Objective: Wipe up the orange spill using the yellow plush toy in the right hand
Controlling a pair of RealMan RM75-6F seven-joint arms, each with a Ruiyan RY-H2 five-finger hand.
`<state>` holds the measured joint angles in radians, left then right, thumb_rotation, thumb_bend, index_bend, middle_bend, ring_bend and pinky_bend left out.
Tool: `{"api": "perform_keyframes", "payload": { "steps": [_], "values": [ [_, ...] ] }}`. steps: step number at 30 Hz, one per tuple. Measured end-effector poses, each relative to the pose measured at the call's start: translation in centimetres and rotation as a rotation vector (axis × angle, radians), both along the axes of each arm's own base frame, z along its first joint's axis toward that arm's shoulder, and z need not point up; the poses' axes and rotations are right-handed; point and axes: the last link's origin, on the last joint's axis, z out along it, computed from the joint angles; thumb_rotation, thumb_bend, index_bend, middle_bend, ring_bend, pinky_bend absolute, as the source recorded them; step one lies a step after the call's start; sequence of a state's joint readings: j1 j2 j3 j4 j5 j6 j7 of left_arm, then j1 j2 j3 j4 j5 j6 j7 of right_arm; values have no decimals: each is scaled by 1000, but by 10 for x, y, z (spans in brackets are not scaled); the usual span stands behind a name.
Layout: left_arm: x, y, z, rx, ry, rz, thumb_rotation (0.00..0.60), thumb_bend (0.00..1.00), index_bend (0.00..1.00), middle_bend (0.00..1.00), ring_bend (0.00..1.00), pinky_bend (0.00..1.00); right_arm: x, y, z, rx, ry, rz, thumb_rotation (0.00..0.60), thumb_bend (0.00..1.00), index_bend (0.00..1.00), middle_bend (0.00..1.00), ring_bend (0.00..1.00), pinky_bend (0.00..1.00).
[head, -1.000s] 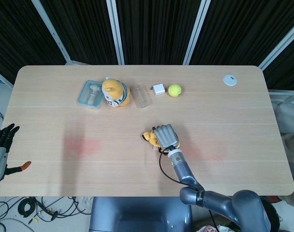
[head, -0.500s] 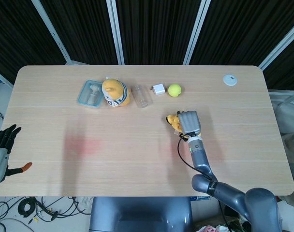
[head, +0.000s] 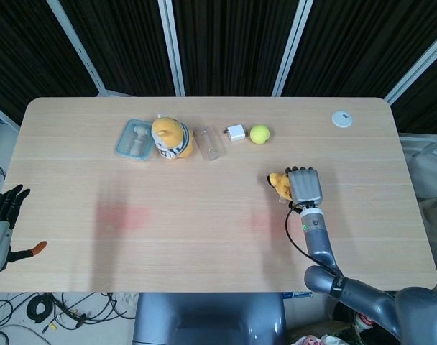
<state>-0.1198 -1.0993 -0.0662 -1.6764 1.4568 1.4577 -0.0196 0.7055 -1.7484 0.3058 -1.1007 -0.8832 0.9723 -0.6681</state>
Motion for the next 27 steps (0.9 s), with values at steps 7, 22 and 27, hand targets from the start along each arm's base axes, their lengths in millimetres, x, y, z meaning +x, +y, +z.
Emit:
{"api": "perform_keyframes", "payload": {
  "steps": [7,22,27],
  "values": [
    [-1,-1,0,9,11,-6,600,18,0,0,0,0,-4,16,14,-8,-1,-20,600,165,29,0,19,199],
    [0,-7,1,16,28,-33,600,19,0,0,0,0,-24,61,90,-117,51,-2,600,161,0,0,0,198],
    [-1,-9,0,10,45,-41,600,18,0,0,0,0,-39,96,127,-142,51,41,600,158,0,0,0,197]
  ]
}}
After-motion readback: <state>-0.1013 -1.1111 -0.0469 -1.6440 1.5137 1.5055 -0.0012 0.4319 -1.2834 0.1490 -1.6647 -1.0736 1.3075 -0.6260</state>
